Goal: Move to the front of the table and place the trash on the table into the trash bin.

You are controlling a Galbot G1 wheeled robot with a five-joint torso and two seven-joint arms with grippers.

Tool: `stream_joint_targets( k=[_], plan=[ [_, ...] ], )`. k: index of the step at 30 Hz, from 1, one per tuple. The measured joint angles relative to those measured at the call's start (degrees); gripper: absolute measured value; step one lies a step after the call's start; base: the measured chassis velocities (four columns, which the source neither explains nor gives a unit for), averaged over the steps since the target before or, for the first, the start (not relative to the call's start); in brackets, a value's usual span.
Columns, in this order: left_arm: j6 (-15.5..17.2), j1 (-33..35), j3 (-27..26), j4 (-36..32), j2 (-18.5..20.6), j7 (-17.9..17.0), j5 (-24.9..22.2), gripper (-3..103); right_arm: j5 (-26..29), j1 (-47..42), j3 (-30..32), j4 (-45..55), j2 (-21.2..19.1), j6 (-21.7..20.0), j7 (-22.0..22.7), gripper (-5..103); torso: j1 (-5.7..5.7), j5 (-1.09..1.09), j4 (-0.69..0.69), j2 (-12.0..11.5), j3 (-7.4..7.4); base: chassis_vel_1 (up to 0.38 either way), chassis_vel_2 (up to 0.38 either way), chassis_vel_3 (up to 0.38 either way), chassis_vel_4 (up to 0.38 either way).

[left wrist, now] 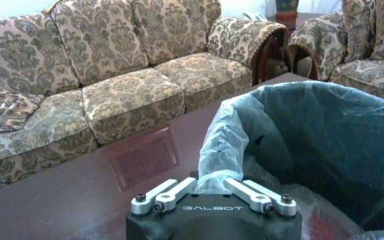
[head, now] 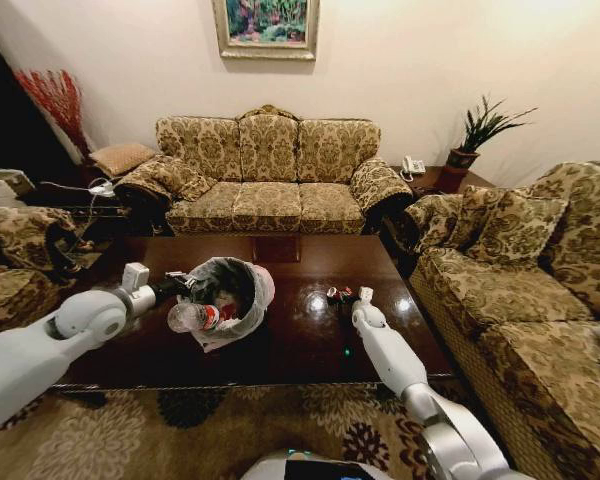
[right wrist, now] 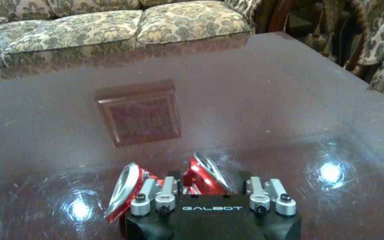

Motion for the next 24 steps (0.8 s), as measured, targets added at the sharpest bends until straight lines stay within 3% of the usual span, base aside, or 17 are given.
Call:
stream_joint_targets(
  k=[1, 7, 11, 20, 24],
  plan=[
    [0.0, 0.0, 0.0, 0.0, 0.0, 0.0, 0.0, 2, -0.1, 0.0, 0.0, 0.0, -0.1, 0.0, -0.2, 44, 0.0, 0.0, 0.0, 0.0, 0.0, 0.0, 0.0, 0.0, 0.0],
    [0.0, -0.1, -0.2, 0.1, 0.0, 0.0, -0.1, 2, -0.3, 0.0, 0.0, 0.0, -0.3, 0.0, -0.5, 16, 0.0, -0.01, -0.01, 0.0, 0.0, 0.0, 0.0, 0.0, 0.0],
    [0.0, -0.2, -0.2, 0.1, 0.1, 0.0, -0.1, 2, -0.2, -0.1, 0.2, 0.0, -0.4, 0.0, -0.5, 9, -0.01, -0.04, -0.01, 0.0, -0.01, 0.0, 0.0, 0.0, 0.0],
    [-0.1, -0.3, -0.4, 0.4, -0.6, 0.0, -0.1, 2, -2.7, -1.4, 0.4, 1.7, -1.3, 1.3, -0.9, 9, 0.0, 0.0, 0.01, 0.0, 0.0, 0.0, 0.0, 0.0, 0.0],
    [-0.2, -0.3, -0.4, 0.7, -0.6, 0.1, 0.0, 2, -4.3, -3.7, 0.7, 9.4, -3.1, 4.4, -1.9, 9, 0.01, 0.01, -0.03, 0.0, 0.01, 0.0, 0.0, 0.0, 0.0]
  ],
)
